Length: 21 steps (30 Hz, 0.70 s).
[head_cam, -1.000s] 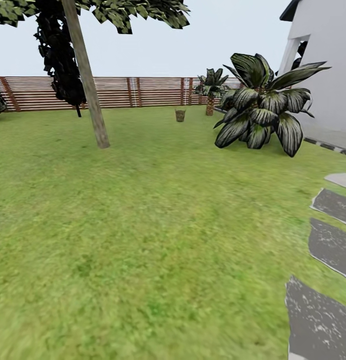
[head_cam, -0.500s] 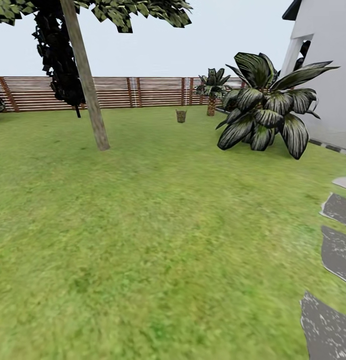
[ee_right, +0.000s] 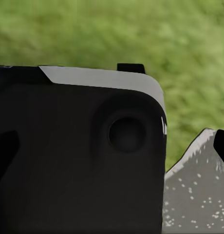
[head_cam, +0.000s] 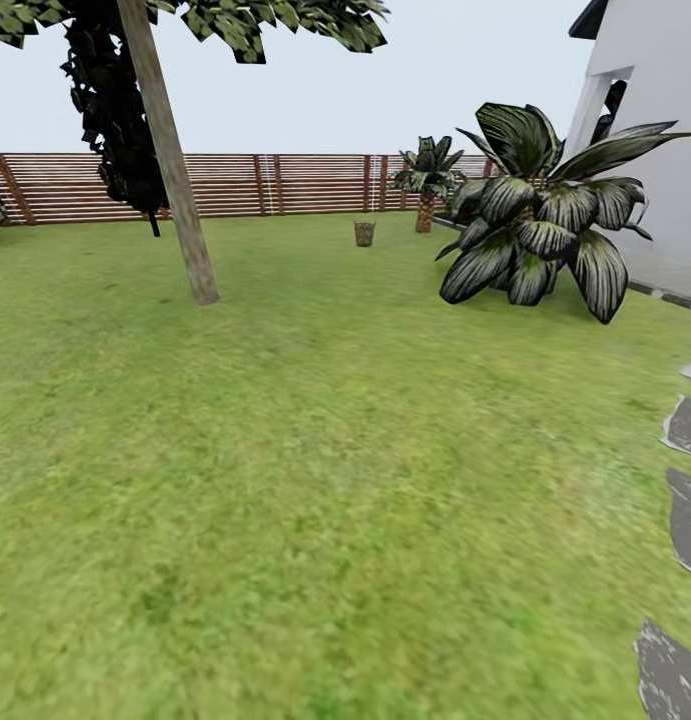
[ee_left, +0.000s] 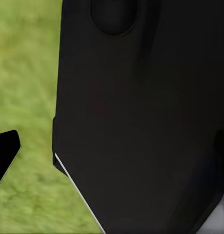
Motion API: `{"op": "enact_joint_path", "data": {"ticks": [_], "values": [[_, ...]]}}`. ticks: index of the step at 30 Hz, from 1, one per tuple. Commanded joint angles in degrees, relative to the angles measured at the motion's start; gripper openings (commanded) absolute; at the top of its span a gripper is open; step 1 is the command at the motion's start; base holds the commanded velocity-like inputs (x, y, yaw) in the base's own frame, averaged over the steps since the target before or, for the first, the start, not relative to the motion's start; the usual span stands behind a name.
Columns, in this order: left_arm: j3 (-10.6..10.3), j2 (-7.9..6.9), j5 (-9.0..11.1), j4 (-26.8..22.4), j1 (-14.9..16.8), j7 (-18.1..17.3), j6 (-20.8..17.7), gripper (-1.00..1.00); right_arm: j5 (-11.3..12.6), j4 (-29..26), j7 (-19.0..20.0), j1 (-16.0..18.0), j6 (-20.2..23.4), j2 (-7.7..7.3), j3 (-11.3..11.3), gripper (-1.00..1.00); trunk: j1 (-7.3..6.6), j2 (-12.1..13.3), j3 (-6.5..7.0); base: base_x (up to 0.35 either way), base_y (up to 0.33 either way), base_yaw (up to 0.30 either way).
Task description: Take the three Easter eggs out of the wicker basket on the lawn in the garden, then place them on the lawn next to a single tree (choose any tree) so that all three eggs are next to the same tree and none are left in the basket.
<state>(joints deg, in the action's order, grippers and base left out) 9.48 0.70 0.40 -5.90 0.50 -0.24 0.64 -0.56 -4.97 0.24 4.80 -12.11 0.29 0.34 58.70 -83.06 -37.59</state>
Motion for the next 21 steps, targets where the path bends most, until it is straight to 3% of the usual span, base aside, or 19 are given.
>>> {"op": "enact_joint_path", "data": {"ticks": [1, 21], "values": [[0.30, 0.03, 0.04, 0.01, 0.02, -0.02, 0.07, 1.00, -0.05, 0.05, 0.02, 0.03, -0.19, -0.01, 0.01, 1.00, 0.03, -0.02, -0.05, 0.315, 0.106, 0.000], [0.29, 0.07, 0.04, 0.01, 0.02, -0.02, 0.07, 1.00, 0.09, 0.03, 0.06, 0.03, -0.33, -0.02, 0.01, 1.00, 0.03, -0.02, -0.05, 0.314, 0.106, 0.000]]}}
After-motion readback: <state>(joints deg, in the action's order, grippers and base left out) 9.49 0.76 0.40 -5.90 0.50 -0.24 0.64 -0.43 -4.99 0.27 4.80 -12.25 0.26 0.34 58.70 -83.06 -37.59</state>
